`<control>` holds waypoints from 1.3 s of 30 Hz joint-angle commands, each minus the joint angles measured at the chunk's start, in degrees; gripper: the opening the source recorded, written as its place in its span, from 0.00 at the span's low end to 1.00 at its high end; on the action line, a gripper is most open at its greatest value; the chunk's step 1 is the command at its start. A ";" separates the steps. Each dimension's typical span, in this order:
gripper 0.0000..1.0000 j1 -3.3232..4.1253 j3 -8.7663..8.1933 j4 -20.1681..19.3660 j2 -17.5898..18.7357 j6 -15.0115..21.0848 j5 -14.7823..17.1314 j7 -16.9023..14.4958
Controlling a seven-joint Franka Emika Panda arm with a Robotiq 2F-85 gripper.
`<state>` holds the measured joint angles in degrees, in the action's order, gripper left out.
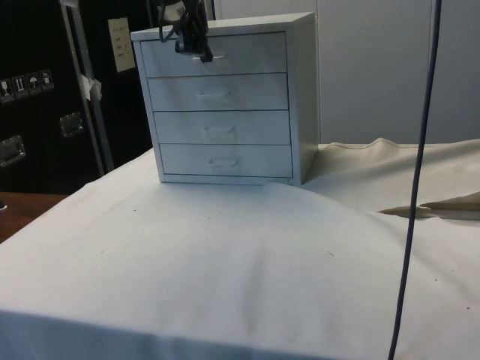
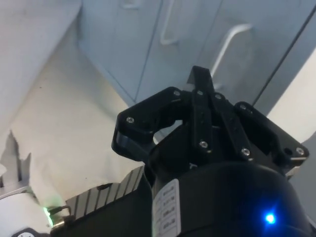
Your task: Open the drawer, then close it.
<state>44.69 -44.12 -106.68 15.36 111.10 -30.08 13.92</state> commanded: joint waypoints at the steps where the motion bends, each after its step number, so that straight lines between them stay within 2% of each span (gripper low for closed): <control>1: 0.00 0.23 0.34 -0.40 -0.63 0.23 0.86 0.17; 8: 0.00 0.34 1.49 -0.11 -0.97 0.06 3.32 0.34; 9: 0.00 0.29 1.26 0.06 -0.57 0.00 2.81 0.34; 18: 0.00 0.52 2.64 0.29 -0.97 0.23 6.59 0.34; 19: 0.00 0.52 2.46 0.46 -0.63 0.00 6.07 0.40; 31: 0.00 0.57 4.07 0.74 -0.97 0.92 11.29 0.29; 39: 0.00 0.46 4.01 0.74 -0.92 1.49 12.83 -0.06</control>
<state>45.26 -40.16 -105.71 14.73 112.24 -17.59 14.15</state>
